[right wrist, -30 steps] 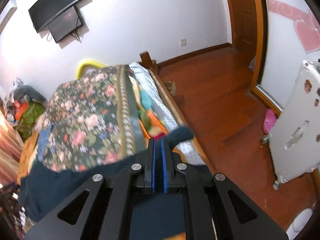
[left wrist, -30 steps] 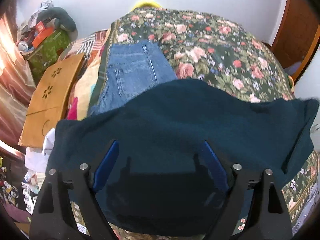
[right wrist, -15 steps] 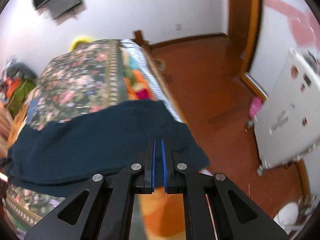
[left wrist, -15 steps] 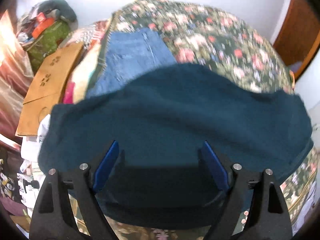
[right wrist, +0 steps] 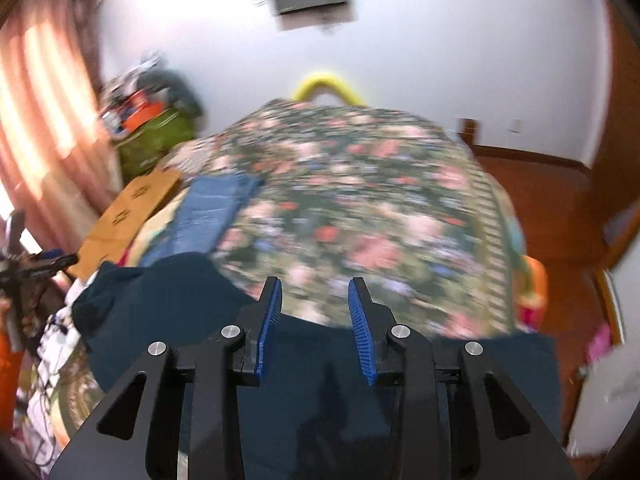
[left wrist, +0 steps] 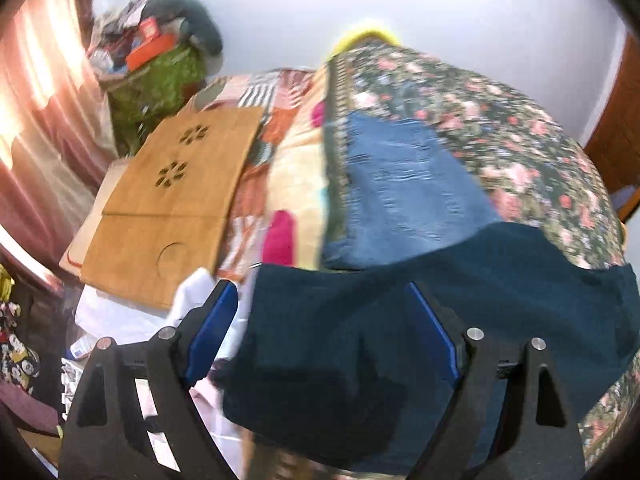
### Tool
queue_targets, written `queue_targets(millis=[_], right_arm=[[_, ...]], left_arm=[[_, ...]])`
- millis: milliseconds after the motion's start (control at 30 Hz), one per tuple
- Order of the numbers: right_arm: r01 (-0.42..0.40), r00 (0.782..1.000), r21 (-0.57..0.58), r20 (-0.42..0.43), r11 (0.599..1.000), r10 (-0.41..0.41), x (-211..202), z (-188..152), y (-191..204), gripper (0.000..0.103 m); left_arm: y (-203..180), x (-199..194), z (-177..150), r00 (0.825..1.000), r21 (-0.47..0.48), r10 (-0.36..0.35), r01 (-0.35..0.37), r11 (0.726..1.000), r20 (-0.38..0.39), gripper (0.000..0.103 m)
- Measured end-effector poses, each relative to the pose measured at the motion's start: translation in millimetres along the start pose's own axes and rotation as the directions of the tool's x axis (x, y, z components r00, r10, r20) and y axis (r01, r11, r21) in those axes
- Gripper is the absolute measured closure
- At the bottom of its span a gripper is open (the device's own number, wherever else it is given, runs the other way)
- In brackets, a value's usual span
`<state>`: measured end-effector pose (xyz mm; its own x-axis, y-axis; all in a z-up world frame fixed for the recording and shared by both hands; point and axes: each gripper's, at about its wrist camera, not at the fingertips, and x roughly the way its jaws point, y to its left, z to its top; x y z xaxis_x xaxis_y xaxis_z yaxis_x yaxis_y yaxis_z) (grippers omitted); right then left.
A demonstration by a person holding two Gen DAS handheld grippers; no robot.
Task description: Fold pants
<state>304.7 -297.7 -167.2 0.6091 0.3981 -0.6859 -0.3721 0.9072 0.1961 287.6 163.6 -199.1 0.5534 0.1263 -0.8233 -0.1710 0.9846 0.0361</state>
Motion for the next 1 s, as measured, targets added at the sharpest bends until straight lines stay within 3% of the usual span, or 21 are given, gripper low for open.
queue_targets(millis=[200,400,467,567,600,667,733,833,1000], right_arm=[[-0.089,0.991,-0.095,-0.108,0.991,0.079,79,17,62,0.072],[-0.174,0.966,-0.121,-0.215,0.977,0.146,148,21,100,0.072],[-0.182,0.959,-0.121,-0.24,0.976,0.149,164,23,108,0.072],[-0.164,0.95,-0.136,-0.29,0.977,0.119,191,22,116,0.072],[-0.168,0.944,-0.135,-0.308,0.976,0.12,198,20,117,0.072],[-0.183,0.936,-0.128,-0.327,0.975,0.133,207,19,117,0.074],[-0.202,0.926,-0.128,-0.346,0.971,0.147,212,16,118,0.091],[-0.176,0.94,-0.176,-0.321,0.968,0.113,210,12,121,0.095],[-0.15,0.944,-0.144,-0.315,0.978,0.098,200,15,121,0.093]], left_arm=[[59,62,-7,0.993,-0.107,-0.043,0.031,0.994,-0.11,0.017],[55,105,-21,0.981,-0.092,-0.074,0.058,0.994,-0.178,0.019],[52,116,-23,0.977,-0.092,-0.087,0.07,0.993,-0.192,0.026],[52,124,-25,0.973,-0.122,-0.132,0.11,0.987,-0.191,0.046],[53,124,-25,0.973,-0.138,-0.143,0.119,0.983,-0.183,0.062],[57,125,-23,0.975,-0.161,-0.139,0.112,0.981,-0.174,0.067],[61,127,-23,0.98,-0.17,-0.112,0.084,0.982,-0.167,0.071],[65,133,-22,0.982,-0.183,-0.068,0.036,0.983,-0.175,0.071],[63,133,-16,0.977,-0.179,-0.044,0.006,0.984,-0.21,0.068]])
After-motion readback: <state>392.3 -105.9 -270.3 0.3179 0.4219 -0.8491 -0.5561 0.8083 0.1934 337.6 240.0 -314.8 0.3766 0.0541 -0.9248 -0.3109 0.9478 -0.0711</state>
